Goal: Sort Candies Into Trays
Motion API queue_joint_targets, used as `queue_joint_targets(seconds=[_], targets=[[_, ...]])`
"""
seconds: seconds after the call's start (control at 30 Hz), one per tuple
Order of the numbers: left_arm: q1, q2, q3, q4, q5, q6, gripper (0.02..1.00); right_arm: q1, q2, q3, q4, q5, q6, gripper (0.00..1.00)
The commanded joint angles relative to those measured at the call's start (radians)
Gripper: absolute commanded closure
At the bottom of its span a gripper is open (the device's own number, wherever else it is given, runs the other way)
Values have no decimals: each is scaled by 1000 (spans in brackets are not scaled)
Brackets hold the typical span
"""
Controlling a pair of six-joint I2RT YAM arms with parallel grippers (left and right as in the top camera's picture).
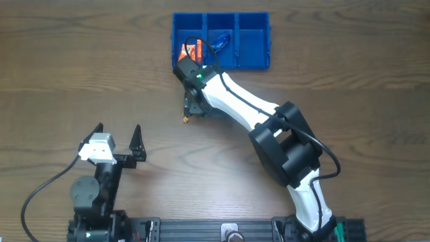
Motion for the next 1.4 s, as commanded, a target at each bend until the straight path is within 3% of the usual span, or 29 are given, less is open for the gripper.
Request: queue_joint_targets(seconds=[0.03, 0.13, 0.17, 0.3, 0.4, 0.47, 0.6, 0.77, 0.93, 1.1, 1.23, 1.3, 1.37, 1.4], targets=[[7, -6, -22, -30, 21, 0, 23, -13, 55, 2, 17, 29, -1, 1], [7, -6, -22, -29, 21, 0, 20, -15, 57, 2, 27, 37, -2, 16], [7, -6, -22, -30, 21, 0, 20, -15, 57, 2, 31, 37, -2, 69], [7, -6, -22, -30, 21, 0, 20, -15, 57, 2, 38, 40, -6, 549], [7, -6, -22, -30, 21, 0, 20, -15, 57, 2, 39, 40, -5, 746], [7, -6, -22, -30, 21, 0, 20, -15, 56, 2, 39, 40, -5, 814], [7, -6, -22, -30, 21, 0, 20, -13, -125, 3, 22, 97, -25, 822], [7, -6, -22, -30, 21, 0, 20, -93, -274, 196, 40, 322, -223, 820], [7, -6, -22, -30, 21, 0, 20, -162, -121, 236, 312, 327, -384, 818], [7, -6, -22, -30, 21, 0, 20, -183, -19, 236, 367, 283, -383, 816], [7, -6, -22, -29, 21, 0, 20, -185, -14, 236, 362, 283, -384, 759], [7, -6, -22, -30, 21, 0, 20, -185, -14, 236, 363, 283, -384, 663], [7, -6, -22, -30, 21, 0, 20, -184, -14, 236, 367, 283, -384, 439], [7, -6, -22, -30, 21, 0, 20, -184, -14, 236, 367, 283, -384, 275]])
